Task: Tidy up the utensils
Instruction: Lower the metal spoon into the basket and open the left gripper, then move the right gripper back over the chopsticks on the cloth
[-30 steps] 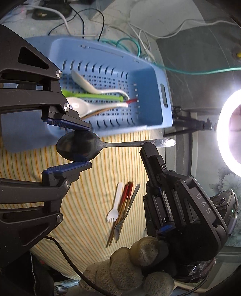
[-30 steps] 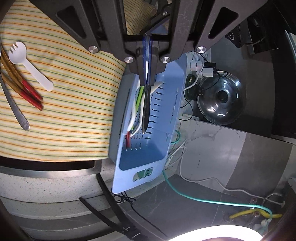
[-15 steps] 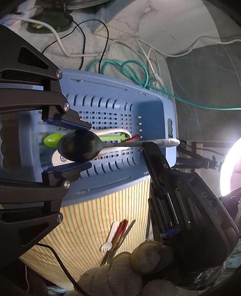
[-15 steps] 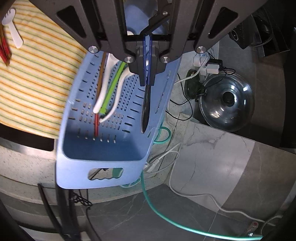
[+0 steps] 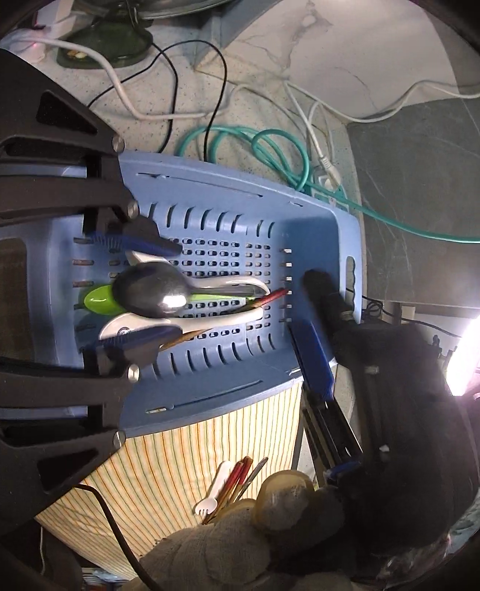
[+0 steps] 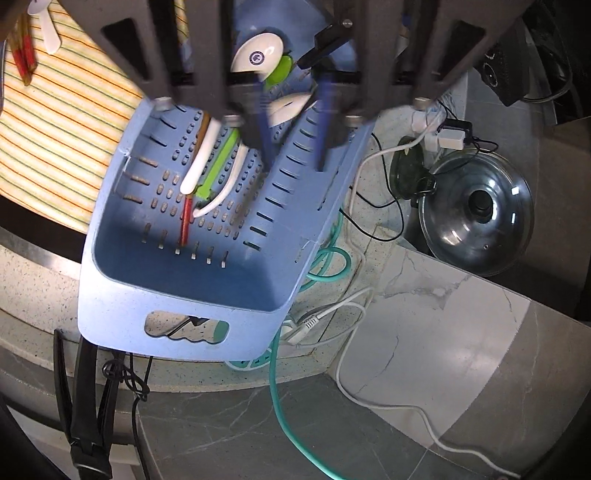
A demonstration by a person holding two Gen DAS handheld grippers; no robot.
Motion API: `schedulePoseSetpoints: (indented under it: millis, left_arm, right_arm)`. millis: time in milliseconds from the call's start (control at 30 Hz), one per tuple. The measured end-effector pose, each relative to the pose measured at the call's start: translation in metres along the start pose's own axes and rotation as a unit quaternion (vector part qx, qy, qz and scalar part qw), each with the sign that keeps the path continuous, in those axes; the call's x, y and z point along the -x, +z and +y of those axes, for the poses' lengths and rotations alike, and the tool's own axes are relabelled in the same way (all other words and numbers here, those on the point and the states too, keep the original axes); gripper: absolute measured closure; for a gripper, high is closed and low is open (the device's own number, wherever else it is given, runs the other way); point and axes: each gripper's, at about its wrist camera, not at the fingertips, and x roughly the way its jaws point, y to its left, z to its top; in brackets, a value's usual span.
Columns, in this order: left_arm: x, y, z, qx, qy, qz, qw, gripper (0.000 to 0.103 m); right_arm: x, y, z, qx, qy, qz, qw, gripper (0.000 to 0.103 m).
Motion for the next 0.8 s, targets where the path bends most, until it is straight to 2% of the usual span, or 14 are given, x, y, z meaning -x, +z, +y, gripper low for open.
schedulePoseSetpoints:
  millis: [200,433,633,800]
  left_arm:
    - [0.005,0.001,-0.006,0.000,0.006,-0.006,1.0000,0.054]
    - [0.021,0.001,-0.014,0.003,0.008,-0.029,0.9996,0.054]
    - [0.037,0.000,-0.026,0.004,0.008,-0.044,0.9990,0.054]
    - [0.050,-0.001,-0.037,0.004,0.014,-0.056,0.9983,0.054]
  right_arm:
    - [0.014,-0.005,0.005,0.032,-0.014,-0.013,0.999,0.058]
    - [0.042,-0.013,-0.001,0.042,-0.020,-0.035,0.998,0.058]
    - [0.077,-0.028,-0.019,0.054,-0.029,-0.052,0.997,0.058]
    - [0.113,-0.050,-0.052,0.051,-0.043,-0.067,0.995,0.058]
